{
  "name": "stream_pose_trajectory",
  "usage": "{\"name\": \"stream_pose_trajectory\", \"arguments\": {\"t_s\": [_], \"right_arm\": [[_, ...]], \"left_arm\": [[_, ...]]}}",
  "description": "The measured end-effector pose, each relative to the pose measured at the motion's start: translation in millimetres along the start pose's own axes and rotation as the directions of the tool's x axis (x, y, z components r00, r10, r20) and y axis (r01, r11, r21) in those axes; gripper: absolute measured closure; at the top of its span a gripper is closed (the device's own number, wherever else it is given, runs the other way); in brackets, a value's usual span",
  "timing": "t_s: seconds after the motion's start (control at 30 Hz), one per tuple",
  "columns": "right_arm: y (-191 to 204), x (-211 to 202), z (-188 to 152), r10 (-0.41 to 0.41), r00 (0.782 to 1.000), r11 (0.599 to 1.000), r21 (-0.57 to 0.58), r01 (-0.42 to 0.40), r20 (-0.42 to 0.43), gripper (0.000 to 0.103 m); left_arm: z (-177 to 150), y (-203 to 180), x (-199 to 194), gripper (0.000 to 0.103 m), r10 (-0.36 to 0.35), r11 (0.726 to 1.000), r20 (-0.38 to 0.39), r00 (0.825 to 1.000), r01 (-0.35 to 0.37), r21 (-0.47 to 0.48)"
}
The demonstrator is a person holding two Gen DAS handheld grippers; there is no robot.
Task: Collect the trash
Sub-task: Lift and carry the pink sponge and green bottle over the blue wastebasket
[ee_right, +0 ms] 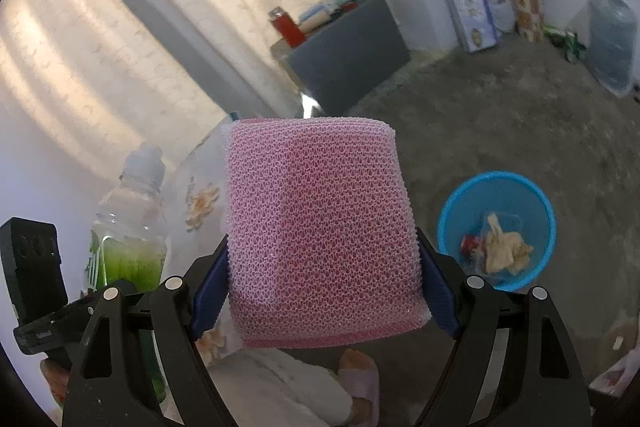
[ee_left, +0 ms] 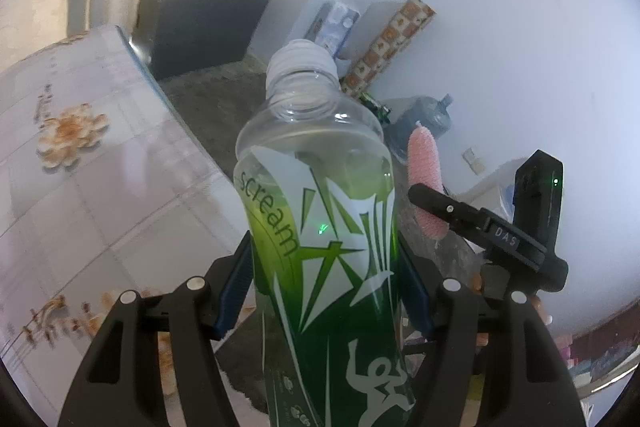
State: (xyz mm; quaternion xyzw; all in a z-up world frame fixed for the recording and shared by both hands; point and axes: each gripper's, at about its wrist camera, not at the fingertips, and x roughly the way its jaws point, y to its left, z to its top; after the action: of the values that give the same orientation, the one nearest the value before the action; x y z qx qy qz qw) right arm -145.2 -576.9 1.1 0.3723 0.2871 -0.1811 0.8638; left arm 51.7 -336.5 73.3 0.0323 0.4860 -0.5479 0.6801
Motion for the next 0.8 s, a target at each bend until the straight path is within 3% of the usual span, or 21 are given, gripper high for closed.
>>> {"name": "stream_pose_trajectory", "arguments": {"t_s": [0.3, 0.53, 0.8], "right_arm": [[-39.8, -3.5, -2.7, -0.039, 0.999, 0.997, 0.067, 0.04, -0.008, 0.025], [-92.1, -6.1, -8.6, -0.103, 0.995, 0.984, 0.146, 0.105, -0.016, 0.025], [-145.2, 15.5, -20.5, -0.141, 0.986, 0.957, 0.244, 0.158, -0.084, 0.025]], "left_arm": [[13.1, -22.6, 56.5, 0.039, -0.01, 0.999, -0.082, 0.997, 0.012, 0.031], [23.0, -33.5, 100.8, 0.039, -0.008, 1.0, -0.166, 0.986, 0.01, 0.016], [30.8, -48.2, 185.0, 0.039, 0.043, 0.999, -0.287, 0.957, -0.037, 0.028]]}}
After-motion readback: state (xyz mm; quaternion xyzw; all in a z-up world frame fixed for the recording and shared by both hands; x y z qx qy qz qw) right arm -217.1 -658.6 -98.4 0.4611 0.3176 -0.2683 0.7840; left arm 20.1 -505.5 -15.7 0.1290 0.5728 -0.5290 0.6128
